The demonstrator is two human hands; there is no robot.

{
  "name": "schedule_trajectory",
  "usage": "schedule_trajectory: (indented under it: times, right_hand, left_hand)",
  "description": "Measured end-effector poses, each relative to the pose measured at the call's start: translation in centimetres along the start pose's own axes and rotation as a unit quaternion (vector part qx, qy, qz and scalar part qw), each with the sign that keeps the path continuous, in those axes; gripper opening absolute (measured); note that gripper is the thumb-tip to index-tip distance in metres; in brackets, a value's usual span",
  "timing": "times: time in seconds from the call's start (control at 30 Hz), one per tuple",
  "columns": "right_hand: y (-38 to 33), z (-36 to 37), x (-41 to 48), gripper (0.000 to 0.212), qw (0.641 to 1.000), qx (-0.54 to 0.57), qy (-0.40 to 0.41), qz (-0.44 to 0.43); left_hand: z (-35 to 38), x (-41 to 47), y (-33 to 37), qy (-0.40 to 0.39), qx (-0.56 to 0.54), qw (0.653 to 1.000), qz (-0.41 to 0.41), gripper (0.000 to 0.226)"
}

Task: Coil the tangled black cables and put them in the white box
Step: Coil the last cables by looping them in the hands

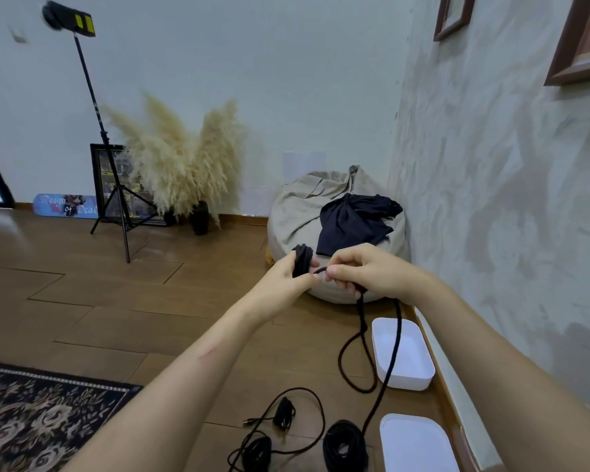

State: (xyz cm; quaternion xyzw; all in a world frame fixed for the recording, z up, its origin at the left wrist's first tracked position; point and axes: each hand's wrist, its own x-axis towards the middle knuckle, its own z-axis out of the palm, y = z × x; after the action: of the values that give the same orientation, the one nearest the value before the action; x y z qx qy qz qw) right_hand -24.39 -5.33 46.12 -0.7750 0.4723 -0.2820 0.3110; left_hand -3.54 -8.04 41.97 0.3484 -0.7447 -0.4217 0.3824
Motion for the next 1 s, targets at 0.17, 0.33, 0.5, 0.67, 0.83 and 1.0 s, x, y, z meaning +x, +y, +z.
schedule_trajectory:
  times: [0.17,0.33,0.5,0.67,0.83,1.0]
  right_hand:
    - [1.1,0.2,-0.4,0.022,0.999,0.027,-0.031,0.011]
    - [0.6,0.1,-0.3,0.021,1.000,-0.005,-0.029,-0.008]
    - [0.9,0.2,0.1,0.018,0.999,-0.014,-0.045,0.025]
    - [3.2,0.9,0.1,0.015,0.991,-0.014,-0.073,0.109]
    - [4.9,1.9,0.3,0.031,0.979,0.127,0.051,0.149]
    - [3.7,2.1,1.6,0.027,0.947,0.257,0.186,0.052]
  left_hand:
    - [1.0,0.1,-1.1,-0.002,0.049,0.999,0.001,0.039]
    - [1.8,0.2,-1.3,0.005,0.075,0.997,0.015,0.053]
    - [0.6,0.6,-0.8,0.026,-0.064,0.997,-0.042,0.041]
    - [-0.1,0.7,-1.5,0.093,-0.036,0.994,-0.048,0.029]
    - [0.5,0.7,-1.4,0.079,-0.024,0.996,-0.035,0.036]
    - [1.5,0.3,-1.1,0.054,-0.006,0.998,-0.039,0.037]
